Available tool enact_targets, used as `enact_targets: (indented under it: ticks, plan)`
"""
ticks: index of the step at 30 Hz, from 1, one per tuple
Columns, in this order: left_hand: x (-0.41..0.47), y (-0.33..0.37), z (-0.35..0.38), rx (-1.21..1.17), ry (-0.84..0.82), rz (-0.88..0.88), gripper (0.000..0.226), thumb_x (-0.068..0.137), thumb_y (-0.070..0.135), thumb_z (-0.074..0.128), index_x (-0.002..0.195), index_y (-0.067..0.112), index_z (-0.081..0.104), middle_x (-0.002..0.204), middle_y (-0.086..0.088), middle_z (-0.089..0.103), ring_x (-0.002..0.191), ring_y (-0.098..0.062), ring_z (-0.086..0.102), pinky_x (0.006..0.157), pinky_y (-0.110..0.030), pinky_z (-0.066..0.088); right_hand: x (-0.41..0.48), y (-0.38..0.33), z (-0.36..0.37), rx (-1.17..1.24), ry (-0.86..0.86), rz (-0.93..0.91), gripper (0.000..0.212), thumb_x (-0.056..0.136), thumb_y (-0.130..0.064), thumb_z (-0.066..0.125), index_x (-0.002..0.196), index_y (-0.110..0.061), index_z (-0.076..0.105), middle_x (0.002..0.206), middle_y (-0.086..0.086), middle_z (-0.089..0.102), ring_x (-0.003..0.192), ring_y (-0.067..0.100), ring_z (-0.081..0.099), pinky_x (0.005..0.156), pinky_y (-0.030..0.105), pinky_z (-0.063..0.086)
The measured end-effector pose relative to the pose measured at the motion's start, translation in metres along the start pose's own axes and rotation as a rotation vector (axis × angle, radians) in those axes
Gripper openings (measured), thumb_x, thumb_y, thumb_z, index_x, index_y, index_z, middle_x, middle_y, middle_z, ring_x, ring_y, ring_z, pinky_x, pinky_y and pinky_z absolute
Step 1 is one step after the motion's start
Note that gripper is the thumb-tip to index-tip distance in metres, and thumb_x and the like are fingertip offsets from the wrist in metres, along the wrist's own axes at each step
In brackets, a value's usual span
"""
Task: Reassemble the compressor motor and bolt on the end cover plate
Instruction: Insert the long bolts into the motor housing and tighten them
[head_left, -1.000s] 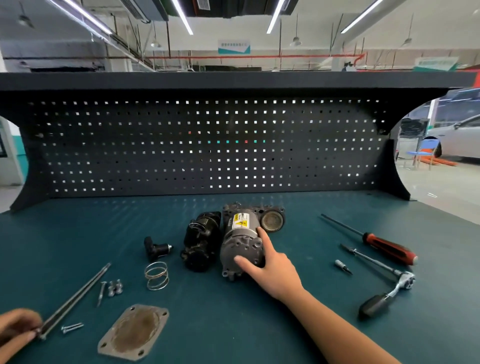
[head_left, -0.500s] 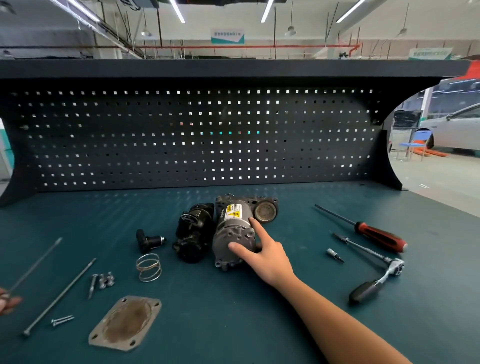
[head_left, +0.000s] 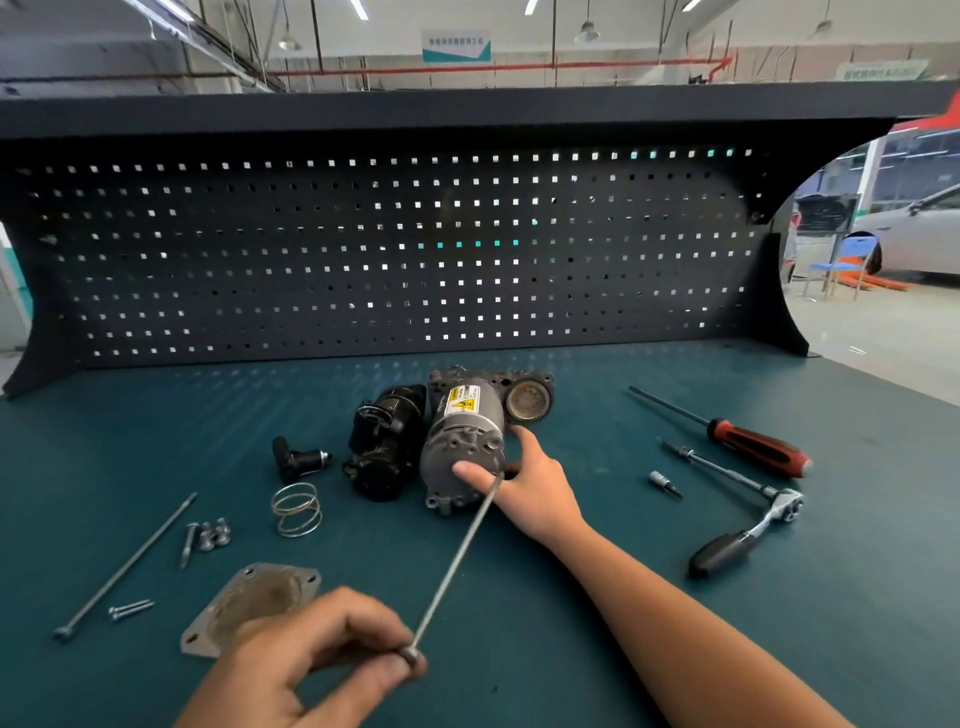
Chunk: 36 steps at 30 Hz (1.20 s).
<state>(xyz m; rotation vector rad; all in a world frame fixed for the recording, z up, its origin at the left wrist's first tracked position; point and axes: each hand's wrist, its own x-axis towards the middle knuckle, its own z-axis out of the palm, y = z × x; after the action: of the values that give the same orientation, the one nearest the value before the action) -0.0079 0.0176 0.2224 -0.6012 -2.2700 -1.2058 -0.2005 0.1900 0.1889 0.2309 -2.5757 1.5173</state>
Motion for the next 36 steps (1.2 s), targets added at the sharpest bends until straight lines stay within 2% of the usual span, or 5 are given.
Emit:
enact_targets:
  ticks: [7, 11, 19, 24, 36]
  plan:
    - [0.018, -0.009, 0.012, 0.020, 0.031, 0.001, 0.023, 0.063, 0.029, 0.083, 0.074, 0.040, 0.066, 0.065, 0.017, 0.070, 0.066, 0.000, 0.068, 0.066, -0.005, 0.049, 0.002, 0.001, 0.000, -0.054, -0.001, -0.023, 0.096, 0.064, -0.070, 0.066, 0.140, -0.020, 0.036, 0.120, 0.001, 0.062, 0.111, 0.019, 0.057, 0.082, 0.031, 0.046]
    - [0.021, -0.011, 0.017, -0.025, 0.024, -0.010, 0.017, 0.062, 0.045, 0.063, 0.078, 0.041, 0.066, 0.067, 0.017, 0.070, 0.068, -0.002, 0.069, 0.067, -0.010, 0.052, 0.004, 0.001, 0.001, -0.057, -0.006, -0.025, 0.097, 0.063, -0.071, 0.066, 0.140, -0.020, 0.037, 0.119, 0.002, 0.062, 0.109, 0.020, 0.058, 0.082, 0.032, 0.047]
    - [0.023, -0.019, 0.021, -0.011, 0.013, 0.006, 0.023, 0.067, 0.022, 0.069, 0.080, 0.040, 0.064, 0.068, 0.017, 0.070, 0.069, -0.002, 0.069, 0.070, -0.012, 0.053, 0.005, 0.001, 0.000, -0.053, -0.006, -0.024, 0.097, 0.064, -0.068, 0.068, 0.141, -0.019, 0.035, 0.125, 0.005, 0.060, 0.115, 0.022, 0.055, 0.093, 0.037, 0.047]
    - [0.019, -0.021, 0.020, -0.037, 0.054, 0.024, 0.016, 0.067, 0.042, 0.061, 0.082, 0.038, 0.064, 0.070, 0.017, 0.071, 0.069, -0.004, 0.070, 0.069, -0.014, 0.053, 0.004, 0.001, 0.000, -0.049, -0.010, -0.029, 0.097, 0.065, -0.068, 0.068, 0.142, -0.018, 0.035, 0.125, 0.006, 0.059, 0.115, 0.023, 0.055, 0.092, 0.037, 0.047]
    - [0.018, -0.016, 0.021, 0.096, 0.052, 0.173, 0.013, 0.073, 0.035, 0.061, 0.087, 0.036, 0.061, 0.078, 0.026, 0.068, 0.069, 0.006, 0.067, 0.067, -0.011, 0.053, 0.003, 0.001, 0.000, -0.054, -0.003, -0.044, 0.093, 0.064, -0.069, 0.067, 0.137, -0.018, 0.040, 0.113, 0.003, 0.063, 0.103, 0.021, 0.059, 0.078, 0.032, 0.048]
